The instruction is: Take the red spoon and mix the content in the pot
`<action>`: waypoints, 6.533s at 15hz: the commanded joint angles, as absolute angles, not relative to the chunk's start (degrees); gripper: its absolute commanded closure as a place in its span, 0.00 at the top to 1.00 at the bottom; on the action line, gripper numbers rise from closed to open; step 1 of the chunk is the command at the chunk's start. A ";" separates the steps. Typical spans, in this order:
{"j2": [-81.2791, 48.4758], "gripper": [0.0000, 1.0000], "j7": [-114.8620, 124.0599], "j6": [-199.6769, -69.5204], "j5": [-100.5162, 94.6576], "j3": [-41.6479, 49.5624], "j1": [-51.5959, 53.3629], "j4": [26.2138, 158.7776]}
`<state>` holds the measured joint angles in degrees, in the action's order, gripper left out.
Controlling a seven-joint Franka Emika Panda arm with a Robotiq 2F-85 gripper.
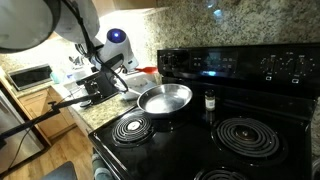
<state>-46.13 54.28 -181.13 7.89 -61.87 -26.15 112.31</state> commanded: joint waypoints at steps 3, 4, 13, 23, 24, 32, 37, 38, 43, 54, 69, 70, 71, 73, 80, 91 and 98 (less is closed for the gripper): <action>-51.79 0.04 44.15 -177.93 18.59 -68.23 -30.70 111.00; -54.02 0.04 42.45 -176.22 19.98 -70.48 -32.24 110.66; -59.54 0.04 32.21 -173.36 32.43 -75.49 -36.26 109.93; -58.39 0.16 27.62 -180.43 35.77 -73.69 -34.93 109.76; -58.39 0.16 27.62 -180.44 35.77 -73.69 -34.93 109.76; -67.06 0.04 26.42 -185.11 36.09 -78.71 -36.01 107.94; -73.94 0.04 26.29 -190.58 34.11 -82.22 -36.62 106.51; -74.78 0.04 26.30 -192.30 33.12 -82.52 -36.51 106.31; -79.13 0.04 29.05 -196.74 27.50 -84.01 -36.78 106.57; -84.51 0.16 33.80 -195.75 23.57 -86.99 -37.32 105.14; -80.90 0.04 41.58 -191.28 36.16 -86.06 -39.08 105.37; -80.74 0.04 41.19 -192.65 36.26 -85.92 -38.84 104.88; -79.66 0.04 41.64 -192.56 37.33 -85.14 -38.81 104.61; -77.99 0.04 41.78 -193.11 38.77 -83.62 -38.45 103.61; -73.02 0.04 41.59 -191.64 44.42 -78.62 -39.10 102.30; -68.45 0.04 39.90 -193.05 49.96 -75.08 -40.57 100.51; -58.14 0.04 40.36 -191.03 57.41 -68.87 -40.72 105.01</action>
